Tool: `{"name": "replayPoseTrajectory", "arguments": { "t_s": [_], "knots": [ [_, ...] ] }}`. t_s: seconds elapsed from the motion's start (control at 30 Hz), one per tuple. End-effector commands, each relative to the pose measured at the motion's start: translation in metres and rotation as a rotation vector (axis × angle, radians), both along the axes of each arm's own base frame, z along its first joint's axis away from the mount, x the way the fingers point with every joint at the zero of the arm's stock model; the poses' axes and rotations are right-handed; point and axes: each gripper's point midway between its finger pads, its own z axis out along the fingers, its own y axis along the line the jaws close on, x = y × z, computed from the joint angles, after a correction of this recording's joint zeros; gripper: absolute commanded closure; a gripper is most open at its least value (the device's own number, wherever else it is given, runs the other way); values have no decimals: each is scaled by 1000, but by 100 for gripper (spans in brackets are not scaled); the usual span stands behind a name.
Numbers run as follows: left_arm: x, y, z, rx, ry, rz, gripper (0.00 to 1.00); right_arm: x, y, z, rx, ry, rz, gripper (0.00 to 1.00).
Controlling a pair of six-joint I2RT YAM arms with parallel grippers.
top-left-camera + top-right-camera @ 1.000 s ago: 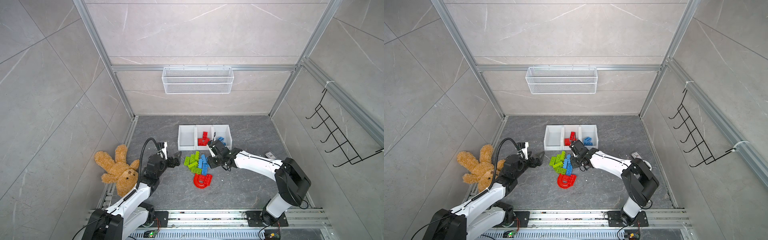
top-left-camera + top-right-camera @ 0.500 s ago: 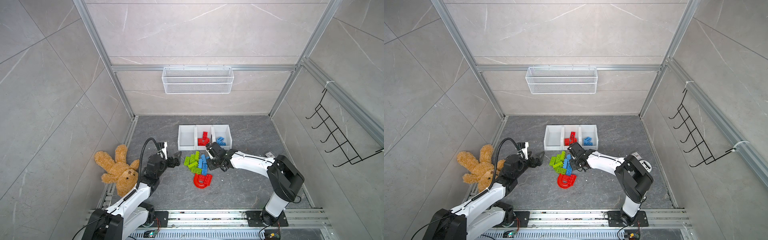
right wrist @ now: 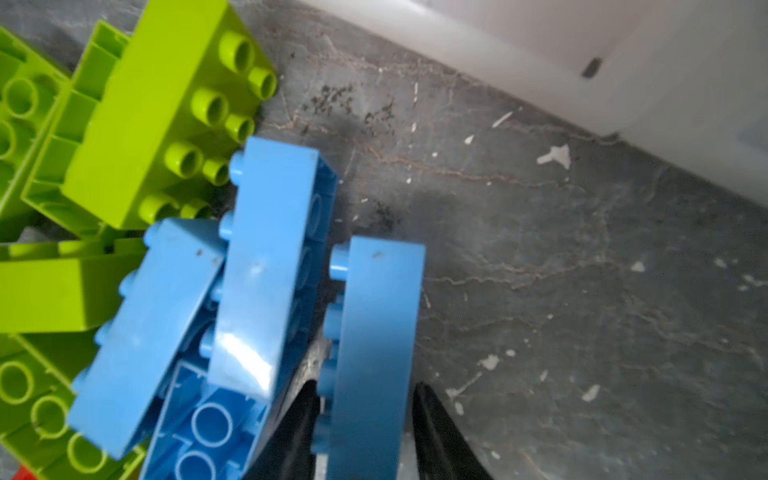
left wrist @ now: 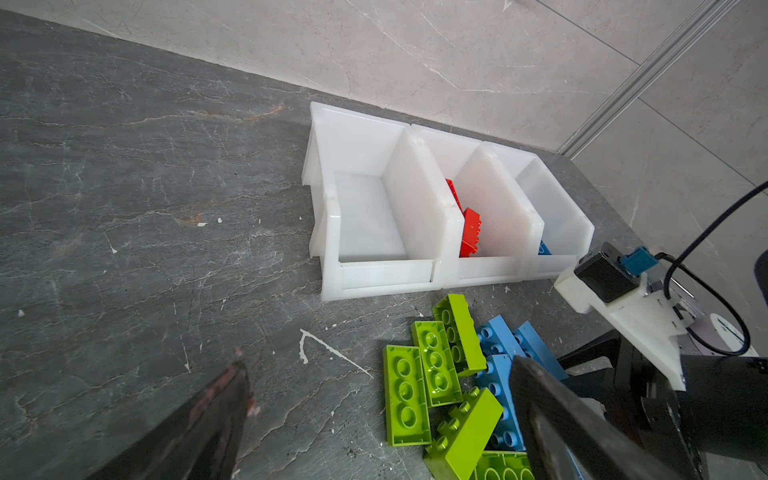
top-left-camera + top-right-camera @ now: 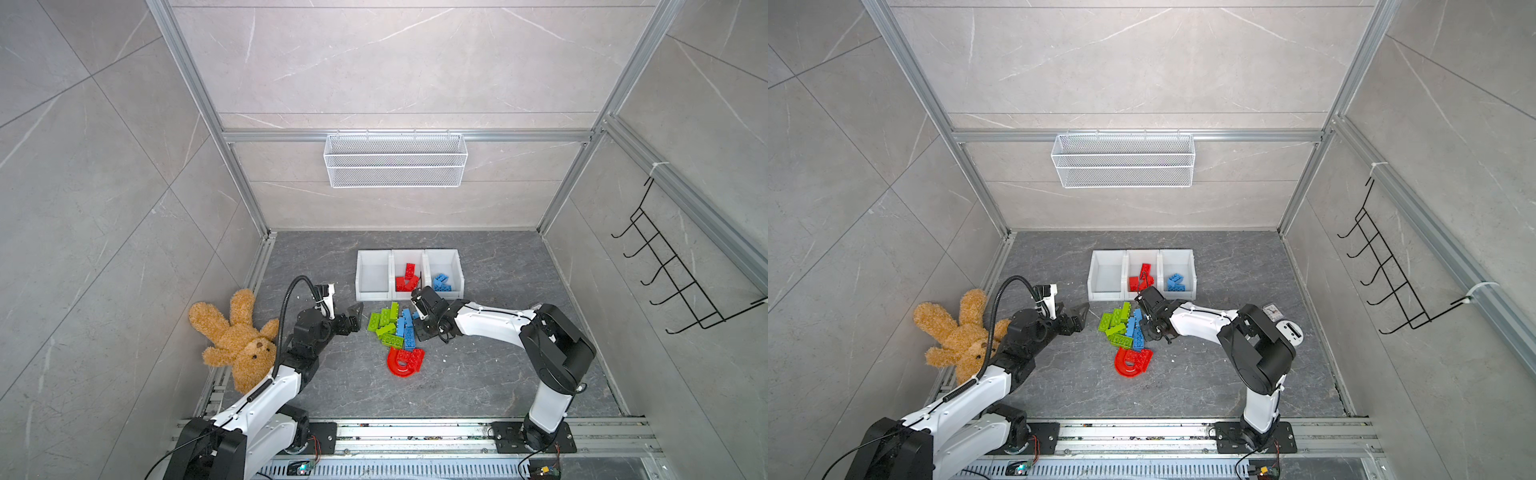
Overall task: Sort the legos into containers by color
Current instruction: 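Close the right gripper on a light-blue brick at the pile edge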
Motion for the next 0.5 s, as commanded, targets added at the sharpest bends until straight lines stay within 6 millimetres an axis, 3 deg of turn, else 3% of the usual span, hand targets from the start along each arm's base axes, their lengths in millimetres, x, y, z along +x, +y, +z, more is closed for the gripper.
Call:
{"name": "replayPoseTrajectory", "arguments": {
  "t_s": [0.0, 0.47],
  "knots": [
    [3, 1, 13, 15, -58, 5, 1, 4, -2, -5, -13, -7, 6, 61],
    [4, 0, 12, 12, -53, 5, 1, -2, -12, 9, 6, -35, -28, 72]
  ]
}}
